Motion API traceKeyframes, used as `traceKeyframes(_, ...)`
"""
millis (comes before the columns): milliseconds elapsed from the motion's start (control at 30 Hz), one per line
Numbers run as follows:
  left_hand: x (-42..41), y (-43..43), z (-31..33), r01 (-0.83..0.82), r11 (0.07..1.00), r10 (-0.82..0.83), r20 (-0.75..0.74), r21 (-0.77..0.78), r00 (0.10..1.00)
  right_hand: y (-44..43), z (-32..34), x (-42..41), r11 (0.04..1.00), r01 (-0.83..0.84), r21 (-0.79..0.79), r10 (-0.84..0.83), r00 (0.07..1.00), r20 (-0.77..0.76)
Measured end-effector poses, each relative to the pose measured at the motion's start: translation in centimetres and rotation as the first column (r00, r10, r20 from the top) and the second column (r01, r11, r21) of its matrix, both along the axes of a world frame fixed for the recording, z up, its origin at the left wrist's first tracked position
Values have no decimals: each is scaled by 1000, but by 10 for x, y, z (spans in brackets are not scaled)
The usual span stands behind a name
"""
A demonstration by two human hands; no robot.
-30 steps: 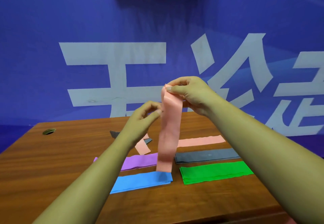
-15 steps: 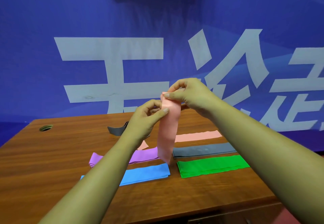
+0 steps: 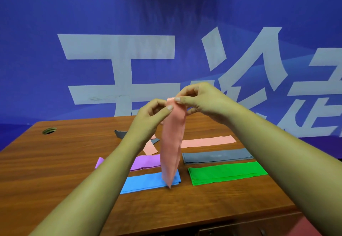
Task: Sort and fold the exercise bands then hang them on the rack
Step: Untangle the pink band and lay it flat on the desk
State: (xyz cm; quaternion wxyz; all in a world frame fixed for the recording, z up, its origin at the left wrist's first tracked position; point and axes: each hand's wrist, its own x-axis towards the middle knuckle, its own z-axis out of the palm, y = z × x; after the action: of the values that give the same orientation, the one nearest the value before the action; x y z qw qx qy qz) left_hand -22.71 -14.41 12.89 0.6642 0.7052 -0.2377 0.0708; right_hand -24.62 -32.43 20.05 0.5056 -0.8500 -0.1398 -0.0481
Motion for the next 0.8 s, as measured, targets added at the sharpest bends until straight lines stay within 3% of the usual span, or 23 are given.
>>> traceKeyframes(200,4,-5,3,-57,996,60,44,-74,997,2,2,-1,996,-55,67,56,998,-15)
traceKeyframes(333,3,-8,-4,23,989,-40,-111,-147,993,4,3,1,999,-22,39,21,1000,22)
traceKeyframes(467,1,-12,-16,111,992,-97,-190,67,977,0,8,9,993,38,116,-45,997,56)
traceKeyframes(600,2,-9,-31,227,973,-198,-331,49,923,-15,7,24,962,155,226,-162,987,13)
traceKeyframes(700,2,-6,-45,312,936,-217,-436,161,874,-33,-3,38,878,311,365,-302,950,-82)
traceKeyframes(800,4,0,-59,315,927,-184,-485,203,855,-53,-21,50,826,418,379,-399,908,-132)
